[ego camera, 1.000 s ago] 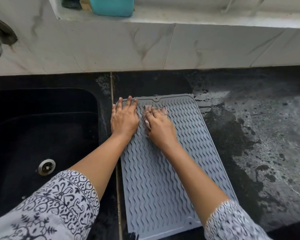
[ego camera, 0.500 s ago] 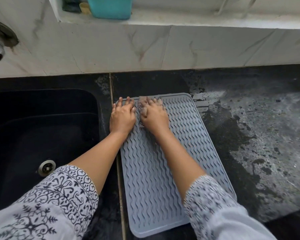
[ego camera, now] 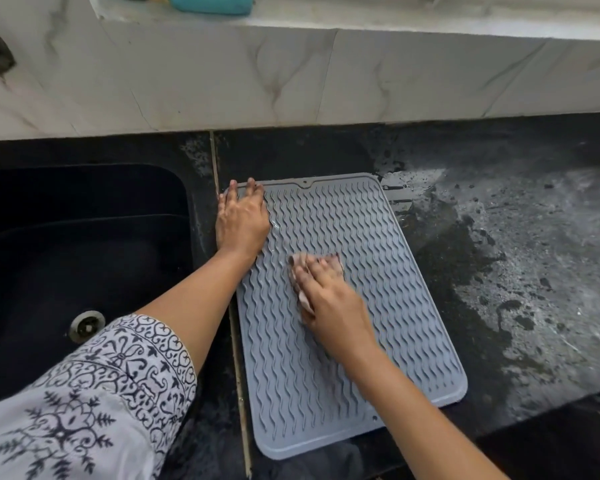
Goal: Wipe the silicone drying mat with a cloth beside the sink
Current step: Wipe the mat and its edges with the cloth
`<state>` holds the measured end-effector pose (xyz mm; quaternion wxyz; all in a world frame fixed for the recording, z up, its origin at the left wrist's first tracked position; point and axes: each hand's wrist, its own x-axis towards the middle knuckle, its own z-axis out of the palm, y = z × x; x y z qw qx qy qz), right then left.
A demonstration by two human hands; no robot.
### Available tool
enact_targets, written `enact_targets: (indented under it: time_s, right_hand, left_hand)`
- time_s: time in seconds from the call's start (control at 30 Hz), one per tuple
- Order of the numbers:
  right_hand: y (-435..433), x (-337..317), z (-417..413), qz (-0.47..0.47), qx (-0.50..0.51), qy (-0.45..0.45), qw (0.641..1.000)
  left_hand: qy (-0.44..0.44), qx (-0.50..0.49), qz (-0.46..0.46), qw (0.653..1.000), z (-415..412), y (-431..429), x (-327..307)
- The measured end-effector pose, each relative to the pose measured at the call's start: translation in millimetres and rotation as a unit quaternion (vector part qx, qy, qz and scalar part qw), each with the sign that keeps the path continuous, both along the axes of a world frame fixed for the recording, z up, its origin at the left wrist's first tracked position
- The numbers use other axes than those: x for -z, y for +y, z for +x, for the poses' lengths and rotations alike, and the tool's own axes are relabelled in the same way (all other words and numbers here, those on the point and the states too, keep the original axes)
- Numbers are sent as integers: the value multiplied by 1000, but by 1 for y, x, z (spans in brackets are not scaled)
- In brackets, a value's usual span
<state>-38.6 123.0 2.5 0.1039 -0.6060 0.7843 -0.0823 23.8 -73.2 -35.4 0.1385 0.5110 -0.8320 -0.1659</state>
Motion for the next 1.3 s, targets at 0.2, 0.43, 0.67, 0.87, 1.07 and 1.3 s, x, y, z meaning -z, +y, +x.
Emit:
enact_targets:
  time_s: [0.2,0.43,0.67,0.87,1.07,1.3]
  right_hand:
    - [33,-27,9,84,37,-27,995]
    - [-86,-40,-27,-99,109,-134,980]
    - [-114,12,-30,11,19,5,1000]
    - [-41,1,-10,20,-11,-31,999]
    - [47,-7,22,34,-8,6,999]
    - [-2,-65,-15,-2,109,-161,981]
  left_hand:
    - [22,17,12,1000,3,1,-3]
    - [41,77,51,995,12,-6,1]
    - [-51,91,-6,995,10,-8,7]
    - [-50,83,-21,995,9,-7,9]
    - [-45,83,-15,995,10,-6,8]
    - [-26,79,-7,996,11,-6,6]
